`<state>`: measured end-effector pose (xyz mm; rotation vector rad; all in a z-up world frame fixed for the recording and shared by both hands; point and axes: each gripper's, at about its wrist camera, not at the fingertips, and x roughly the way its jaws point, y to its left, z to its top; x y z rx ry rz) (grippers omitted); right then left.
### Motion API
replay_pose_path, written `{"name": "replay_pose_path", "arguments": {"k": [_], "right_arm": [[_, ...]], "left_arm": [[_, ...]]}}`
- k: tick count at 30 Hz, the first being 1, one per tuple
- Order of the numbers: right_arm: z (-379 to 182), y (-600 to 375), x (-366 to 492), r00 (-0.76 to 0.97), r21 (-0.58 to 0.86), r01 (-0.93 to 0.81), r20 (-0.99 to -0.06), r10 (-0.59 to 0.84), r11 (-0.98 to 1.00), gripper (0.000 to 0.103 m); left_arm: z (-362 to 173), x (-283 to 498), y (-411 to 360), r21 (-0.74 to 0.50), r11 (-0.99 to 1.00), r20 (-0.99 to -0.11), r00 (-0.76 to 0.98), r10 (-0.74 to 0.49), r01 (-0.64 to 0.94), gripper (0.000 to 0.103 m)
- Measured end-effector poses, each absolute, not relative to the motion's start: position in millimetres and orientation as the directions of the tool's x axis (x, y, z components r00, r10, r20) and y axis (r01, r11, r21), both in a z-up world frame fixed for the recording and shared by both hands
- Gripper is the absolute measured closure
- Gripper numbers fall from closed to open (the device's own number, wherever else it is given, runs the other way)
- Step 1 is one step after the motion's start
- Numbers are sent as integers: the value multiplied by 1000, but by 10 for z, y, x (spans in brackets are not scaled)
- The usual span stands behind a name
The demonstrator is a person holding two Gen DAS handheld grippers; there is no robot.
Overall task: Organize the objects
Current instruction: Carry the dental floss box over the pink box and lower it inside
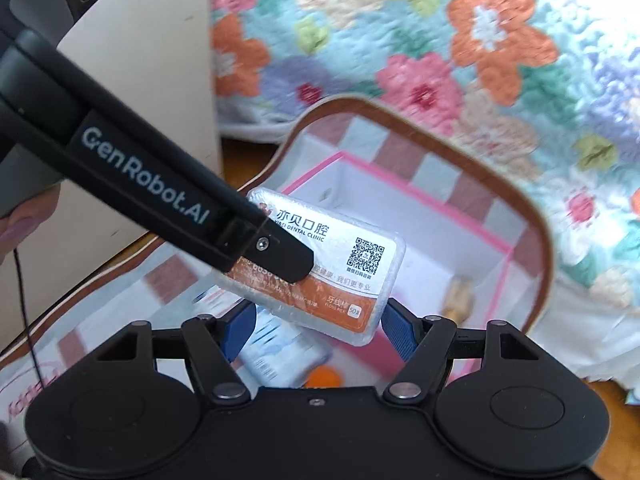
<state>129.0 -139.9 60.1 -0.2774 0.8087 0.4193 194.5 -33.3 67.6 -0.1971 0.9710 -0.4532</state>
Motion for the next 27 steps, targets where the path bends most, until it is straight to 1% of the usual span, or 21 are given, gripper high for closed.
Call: {"name": "replay_pose_path", "arguments": {"k": [3,4,6,11,15,19,23,27], "right_arm": [[652,-1588,1608,602,-36,-435,-755,262,900,29],[645,-1645,1732,592,-15,-427,-760,267,904,31],[569,-1704,1919,583,-24,-408,-776,240,913,35],[216,-1819,2336,561,-22,-335,-808,180,942,38],[-107,-1922,2653,523,-42,-307,-842,132,951,39],[-423,-1952,2987,488,-7,-270,-863,131,963,39],[-665,-1943,3269,422,33,-256,-895,143,966,39],[-813,-1895,3393,393,-9,-259,-914,96,966,39]], "left_arm": [[610,2288,-368,-398,873,-736,469,-487,282,53],[552,2415,-373,-421,867,-738,455,-499,266,53],[410,2642,-407,-454,856,-736,438,-516,246,53],[-107,3125,-525,-502,847,-736,428,-525,175,52],[-566,3460,-540,-555,830,-734,435,-521,57,54],[-861,3732,-543,-536,844,-759,427,-491,18,54],[-1107,3944,-519,-541,840,-781,403,-478,-53,54],[-1211,4064,-630,-519,853,-800,378,-465,-49,52]]}}
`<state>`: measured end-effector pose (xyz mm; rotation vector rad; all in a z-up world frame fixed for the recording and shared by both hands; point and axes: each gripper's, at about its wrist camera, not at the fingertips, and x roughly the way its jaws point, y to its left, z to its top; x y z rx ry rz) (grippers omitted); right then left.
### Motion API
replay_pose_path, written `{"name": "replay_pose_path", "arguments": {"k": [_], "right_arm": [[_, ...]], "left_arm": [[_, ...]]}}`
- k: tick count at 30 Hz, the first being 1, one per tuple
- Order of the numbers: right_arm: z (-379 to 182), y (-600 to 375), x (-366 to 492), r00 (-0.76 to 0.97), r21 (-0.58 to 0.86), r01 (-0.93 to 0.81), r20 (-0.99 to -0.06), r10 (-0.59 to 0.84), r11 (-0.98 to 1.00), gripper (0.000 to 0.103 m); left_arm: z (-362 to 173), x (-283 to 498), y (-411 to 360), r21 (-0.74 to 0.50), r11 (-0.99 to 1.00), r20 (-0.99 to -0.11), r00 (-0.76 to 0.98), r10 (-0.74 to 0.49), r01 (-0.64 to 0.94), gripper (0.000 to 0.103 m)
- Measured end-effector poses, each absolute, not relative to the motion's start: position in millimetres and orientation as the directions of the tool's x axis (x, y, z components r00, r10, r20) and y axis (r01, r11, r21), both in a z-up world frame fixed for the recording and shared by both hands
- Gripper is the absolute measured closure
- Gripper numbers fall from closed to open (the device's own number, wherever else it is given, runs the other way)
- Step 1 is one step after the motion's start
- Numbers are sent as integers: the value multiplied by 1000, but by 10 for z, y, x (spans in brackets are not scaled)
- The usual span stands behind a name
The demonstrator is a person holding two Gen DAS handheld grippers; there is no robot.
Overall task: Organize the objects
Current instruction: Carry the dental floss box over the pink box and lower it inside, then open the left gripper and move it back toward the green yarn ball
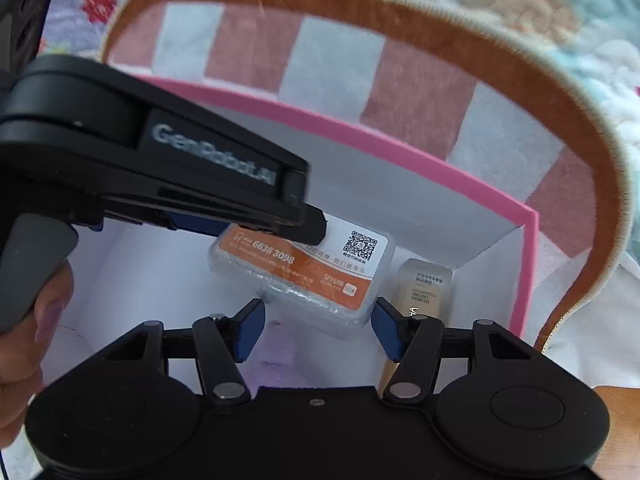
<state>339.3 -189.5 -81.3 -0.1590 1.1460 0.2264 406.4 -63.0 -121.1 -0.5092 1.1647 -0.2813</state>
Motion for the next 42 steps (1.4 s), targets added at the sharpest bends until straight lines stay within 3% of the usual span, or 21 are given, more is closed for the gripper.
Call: {"name": "replay_pose_path", "arguments": {"k": [3,6,11,13,14,17,19,23,29,34,42], "right_arm": [[-894,-1895,3464,386,-48,-263,-921,60,964,40],[-932,-1898,3505,411,-112,-247,-912,-1,962,43],[-834,-1913,3414,423,-73,-253,-905,42,965,41],[-785,-1935,3332,433,-78,-259,-901,44,963,57],[-765,-1954,3295,428,-77,-255,-903,41,964,60],[-668,-2049,3135,434,-32,-241,-898,78,970,62],[-586,-2112,3018,443,-16,-232,-892,91,972,61],[-403,-2288,2778,444,60,-236,-881,162,970,61],[23,-2416,2403,396,146,-255,-886,242,956,55],[431,-2504,2002,428,125,-279,-871,240,952,37],[854,-2646,1417,462,167,-284,-839,287,944,26]], "left_arm": [[-1247,4115,-695,-514,856,-810,359,-463,-55,53],[-1290,4101,-742,-494,867,-827,345,-444,-70,46],[-1399,4018,-816,-495,866,-828,340,-446,-71,59],[-1393,3999,-882,-466,884,-830,363,-423,-35,66],[-1385,3997,-917,-448,894,-833,372,-410,-17,67],[-1350,4002,-966,-403,915,-851,371,-371,-11,67],[-1257,3944,-954,-378,926,-843,412,-346,2,55],[-1004,3713,-892,-373,924,-828,422,-370,79,55],[-588,3193,-857,-328,927,-863,341,-372,182,49],[-62,2809,-850,-310,918,-872,310,-379,249,45],[485,2064,-885,-254,893,-887,279,-368,370,39]]}}
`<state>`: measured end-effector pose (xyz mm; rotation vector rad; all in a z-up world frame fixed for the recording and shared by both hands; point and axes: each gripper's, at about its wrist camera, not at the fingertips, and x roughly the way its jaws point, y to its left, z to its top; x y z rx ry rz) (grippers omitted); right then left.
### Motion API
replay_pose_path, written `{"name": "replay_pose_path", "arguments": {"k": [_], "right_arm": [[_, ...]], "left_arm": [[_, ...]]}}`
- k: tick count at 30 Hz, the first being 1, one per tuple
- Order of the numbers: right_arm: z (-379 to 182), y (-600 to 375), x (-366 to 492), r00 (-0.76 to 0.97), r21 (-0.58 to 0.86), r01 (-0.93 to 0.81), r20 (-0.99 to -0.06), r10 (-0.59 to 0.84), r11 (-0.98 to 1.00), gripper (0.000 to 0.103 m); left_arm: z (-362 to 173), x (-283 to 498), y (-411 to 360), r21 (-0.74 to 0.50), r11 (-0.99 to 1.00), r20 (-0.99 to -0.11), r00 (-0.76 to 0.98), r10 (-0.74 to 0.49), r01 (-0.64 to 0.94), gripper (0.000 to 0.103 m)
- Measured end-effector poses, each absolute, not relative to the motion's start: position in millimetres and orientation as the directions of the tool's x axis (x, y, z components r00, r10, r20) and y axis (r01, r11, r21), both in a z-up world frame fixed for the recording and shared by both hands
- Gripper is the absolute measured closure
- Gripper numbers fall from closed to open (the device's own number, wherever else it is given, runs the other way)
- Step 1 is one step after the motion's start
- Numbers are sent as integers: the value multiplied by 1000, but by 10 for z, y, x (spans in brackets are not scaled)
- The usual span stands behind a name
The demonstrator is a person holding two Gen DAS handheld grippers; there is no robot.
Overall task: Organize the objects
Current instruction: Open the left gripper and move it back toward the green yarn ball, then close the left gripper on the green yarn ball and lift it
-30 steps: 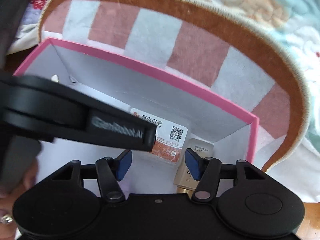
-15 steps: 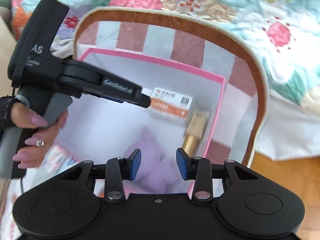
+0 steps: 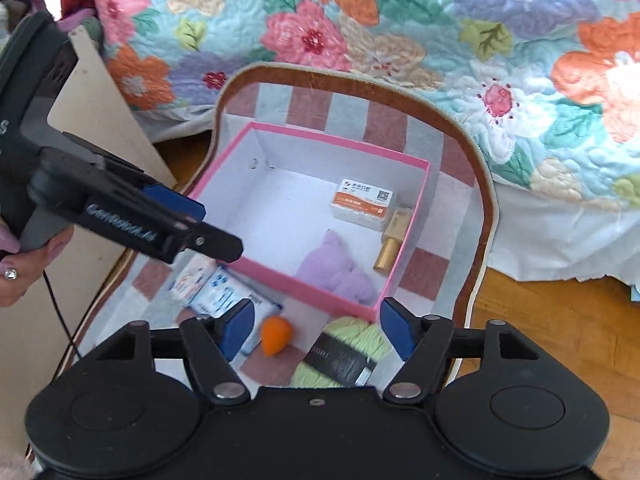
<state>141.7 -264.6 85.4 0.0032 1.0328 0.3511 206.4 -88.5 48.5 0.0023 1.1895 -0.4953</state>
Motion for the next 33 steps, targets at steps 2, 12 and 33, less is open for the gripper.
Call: {"name": "replay_pose_path", "arguments": {"k": [2,12,33], "right_arm": [[886,-2682,1274,462,185,-287,-832,305,940,21],[582,-2606,585,505,192,-339,-789,350,921,13],[-654,-2425,922,548,140,-214,-802,238,967,13]], "left_arm": [[497,1904,-870,-263,890,-893,254,-370,373,39],[70,1548,-798,-330,879,-885,211,-415,344,26],[-997,1748,-1395,-484,817,-795,232,-560,312,21]]}}
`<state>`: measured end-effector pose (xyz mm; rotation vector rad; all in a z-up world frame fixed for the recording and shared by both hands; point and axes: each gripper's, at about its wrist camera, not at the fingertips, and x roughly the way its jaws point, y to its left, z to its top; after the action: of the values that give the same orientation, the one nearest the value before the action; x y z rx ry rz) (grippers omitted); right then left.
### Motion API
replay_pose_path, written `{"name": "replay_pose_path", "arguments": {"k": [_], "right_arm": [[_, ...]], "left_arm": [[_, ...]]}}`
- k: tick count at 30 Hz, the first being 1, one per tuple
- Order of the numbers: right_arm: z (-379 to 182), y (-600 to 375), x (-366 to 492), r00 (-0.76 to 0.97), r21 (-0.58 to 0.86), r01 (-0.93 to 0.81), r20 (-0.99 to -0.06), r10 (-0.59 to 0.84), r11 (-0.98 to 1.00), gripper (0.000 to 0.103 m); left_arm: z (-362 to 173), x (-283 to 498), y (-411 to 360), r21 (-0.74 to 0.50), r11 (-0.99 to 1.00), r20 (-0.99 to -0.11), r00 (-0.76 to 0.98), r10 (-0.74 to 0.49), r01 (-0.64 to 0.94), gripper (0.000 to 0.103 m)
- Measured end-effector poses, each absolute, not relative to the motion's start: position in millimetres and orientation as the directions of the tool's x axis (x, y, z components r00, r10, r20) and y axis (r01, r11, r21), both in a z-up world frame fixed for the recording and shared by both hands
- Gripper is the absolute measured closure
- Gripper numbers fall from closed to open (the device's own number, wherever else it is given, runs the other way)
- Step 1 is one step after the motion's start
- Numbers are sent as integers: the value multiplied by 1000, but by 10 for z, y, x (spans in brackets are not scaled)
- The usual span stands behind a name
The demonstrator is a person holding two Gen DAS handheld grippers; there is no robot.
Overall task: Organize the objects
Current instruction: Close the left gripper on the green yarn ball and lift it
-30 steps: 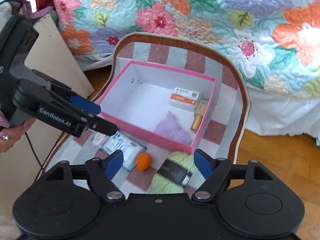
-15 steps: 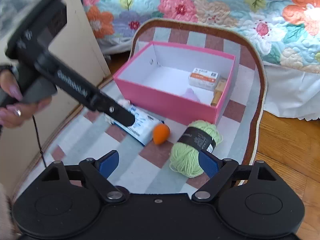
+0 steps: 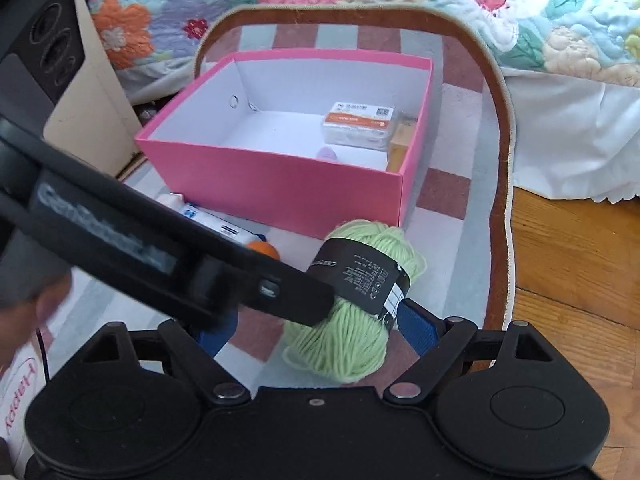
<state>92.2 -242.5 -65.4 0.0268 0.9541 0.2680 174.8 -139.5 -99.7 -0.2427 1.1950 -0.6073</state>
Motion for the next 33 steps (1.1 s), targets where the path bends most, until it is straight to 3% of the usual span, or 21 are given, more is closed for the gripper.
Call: {"name": "replay_pose_path", "arguments": {"k": [9,12,15,16,19,33], "right_arm": [[-996,-2471,1054,504,180,-136,-834,225,974,13],[-1104,-2520,1107,483,202,-99,-846,225,974,14],[-1181,-2497,1140,454,214,-101,-859,237,972,23],[-1182,-2484,1133,460,189,-98,-862,213,977,32],[-1127,-2500,1084,468,193,-93,-857,214,977,40],[-361,-2128,572,429,323,-96,-840,332,942,42]], "left_arm": [[-1315,1841,-1418,-469,838,-799,269,-537,279,26],[-1475,1873,-1380,-528,812,-780,236,-579,248,38],[-1544,1850,-1392,-570,792,-763,216,-609,220,48],[-1521,1826,-1414,-561,792,-763,220,-608,240,51],[-1413,1751,-1435,-543,796,-770,218,-599,268,54],[-451,1152,-1039,-486,826,-819,181,-544,285,54]]}}
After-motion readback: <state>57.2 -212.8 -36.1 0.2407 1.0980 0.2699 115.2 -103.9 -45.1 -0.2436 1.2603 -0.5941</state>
